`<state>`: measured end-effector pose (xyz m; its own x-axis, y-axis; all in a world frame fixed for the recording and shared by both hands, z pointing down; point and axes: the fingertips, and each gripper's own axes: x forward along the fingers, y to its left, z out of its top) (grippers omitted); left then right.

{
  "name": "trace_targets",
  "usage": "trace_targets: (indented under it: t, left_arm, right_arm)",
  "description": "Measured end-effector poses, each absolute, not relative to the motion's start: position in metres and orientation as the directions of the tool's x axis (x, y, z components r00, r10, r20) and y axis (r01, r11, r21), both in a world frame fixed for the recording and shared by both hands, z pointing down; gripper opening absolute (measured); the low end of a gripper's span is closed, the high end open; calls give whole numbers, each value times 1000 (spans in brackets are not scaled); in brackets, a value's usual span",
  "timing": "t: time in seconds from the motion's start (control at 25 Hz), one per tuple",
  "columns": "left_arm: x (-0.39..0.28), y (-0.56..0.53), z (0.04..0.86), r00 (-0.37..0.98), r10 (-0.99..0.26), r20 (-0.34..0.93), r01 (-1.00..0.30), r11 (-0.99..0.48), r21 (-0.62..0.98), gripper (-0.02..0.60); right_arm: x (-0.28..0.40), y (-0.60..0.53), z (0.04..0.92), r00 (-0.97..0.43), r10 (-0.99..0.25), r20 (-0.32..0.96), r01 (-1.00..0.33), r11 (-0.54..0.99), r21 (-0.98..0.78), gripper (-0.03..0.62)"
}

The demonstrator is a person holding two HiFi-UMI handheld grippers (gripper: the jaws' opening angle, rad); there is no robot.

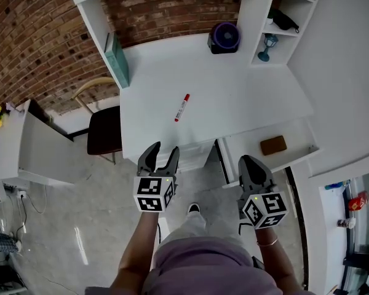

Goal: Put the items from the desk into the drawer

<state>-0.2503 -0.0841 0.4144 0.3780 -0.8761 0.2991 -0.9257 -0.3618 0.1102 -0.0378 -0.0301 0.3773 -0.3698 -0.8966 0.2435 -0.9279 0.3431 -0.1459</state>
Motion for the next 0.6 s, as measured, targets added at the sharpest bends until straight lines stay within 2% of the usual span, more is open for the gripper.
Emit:
trace_targets:
  t: [0.6]
  left_arm:
    - [-242,-152,445,364,-853,373,-930,-356,94,207]
  right_arm:
    - [-26,-82,386,-354,-901,253,-933,321,-161,14]
